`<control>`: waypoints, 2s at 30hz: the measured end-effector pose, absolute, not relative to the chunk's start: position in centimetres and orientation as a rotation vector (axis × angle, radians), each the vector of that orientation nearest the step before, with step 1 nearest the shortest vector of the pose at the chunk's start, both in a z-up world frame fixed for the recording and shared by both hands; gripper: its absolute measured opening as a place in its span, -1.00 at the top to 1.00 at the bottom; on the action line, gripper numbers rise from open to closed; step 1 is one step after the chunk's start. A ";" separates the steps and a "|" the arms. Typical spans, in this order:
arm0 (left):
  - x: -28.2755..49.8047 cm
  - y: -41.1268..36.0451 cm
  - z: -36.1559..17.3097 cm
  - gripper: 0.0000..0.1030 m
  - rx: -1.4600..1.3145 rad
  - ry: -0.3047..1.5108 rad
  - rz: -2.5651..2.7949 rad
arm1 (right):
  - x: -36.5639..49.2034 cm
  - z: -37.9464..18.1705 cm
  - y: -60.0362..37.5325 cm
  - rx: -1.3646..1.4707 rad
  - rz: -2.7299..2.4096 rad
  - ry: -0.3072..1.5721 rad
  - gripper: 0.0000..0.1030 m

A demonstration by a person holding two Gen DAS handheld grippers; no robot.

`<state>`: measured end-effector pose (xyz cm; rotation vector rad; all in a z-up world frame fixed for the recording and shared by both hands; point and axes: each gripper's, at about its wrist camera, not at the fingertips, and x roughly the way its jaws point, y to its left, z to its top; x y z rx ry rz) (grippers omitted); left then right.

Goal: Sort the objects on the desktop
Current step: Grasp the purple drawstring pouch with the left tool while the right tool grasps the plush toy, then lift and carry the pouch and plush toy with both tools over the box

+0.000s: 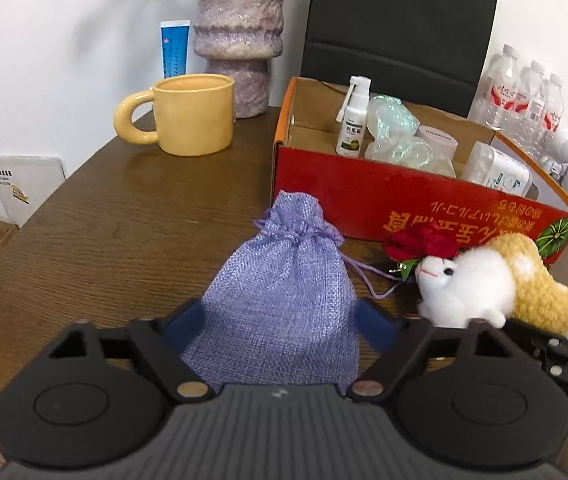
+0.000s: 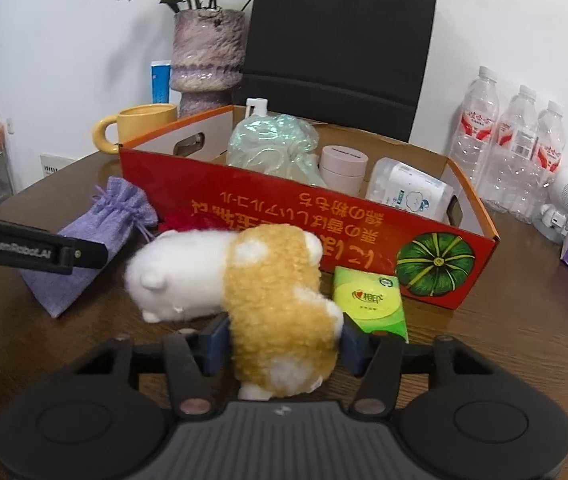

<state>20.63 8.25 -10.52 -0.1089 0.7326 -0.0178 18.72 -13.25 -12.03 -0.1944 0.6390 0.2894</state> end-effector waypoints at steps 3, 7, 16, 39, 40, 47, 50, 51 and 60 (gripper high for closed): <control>20.3 8.6 -10.3 0.55 -0.147 0.727 -0.059 | 18.6 -11.6 -13.6 -0.153 0.357 0.664 0.05; 19.6 9.0 -9.8 0.88 -0.177 0.700 -0.079 | 18.0 -10.7 -14.2 -0.099 0.371 0.660 0.11; 18.0 9.3 -8.8 0.90 -0.187 0.647 -0.093 | 16.5 -9.9 -15.3 -0.051 0.354 0.629 0.12; 12.6 7.3 -3.0 0.90 -0.131 0.485 -0.120 | 12.7 -5.3 -18.4 0.044 0.360 0.481 0.13; 12.5 7.3 -2.8 0.90 -0.130 0.482 -0.121 | 12.6 -5.2 -18.4 0.038 0.355 0.473 0.13; 12.2 6.6 1.1 0.90 -0.093 0.425 -0.158 | 13.2 -1.8 -19.3 0.012 0.325 0.434 0.13; 12.2 6.2 3.7 0.90 -0.071 0.387 -0.181 | 14.1 1.2 -20.4 0.035 0.326 0.421 0.13; 12.3 5.9 4.8 0.90 -0.060 0.375 -0.191 | 14.4 2.2 -20.6 0.038 0.322 0.415 0.13; 14.5 3.2 12.5 0.90 -0.008 0.287 -0.231 | 18.8 10.3 -20.5 -0.010 0.273 0.386 0.13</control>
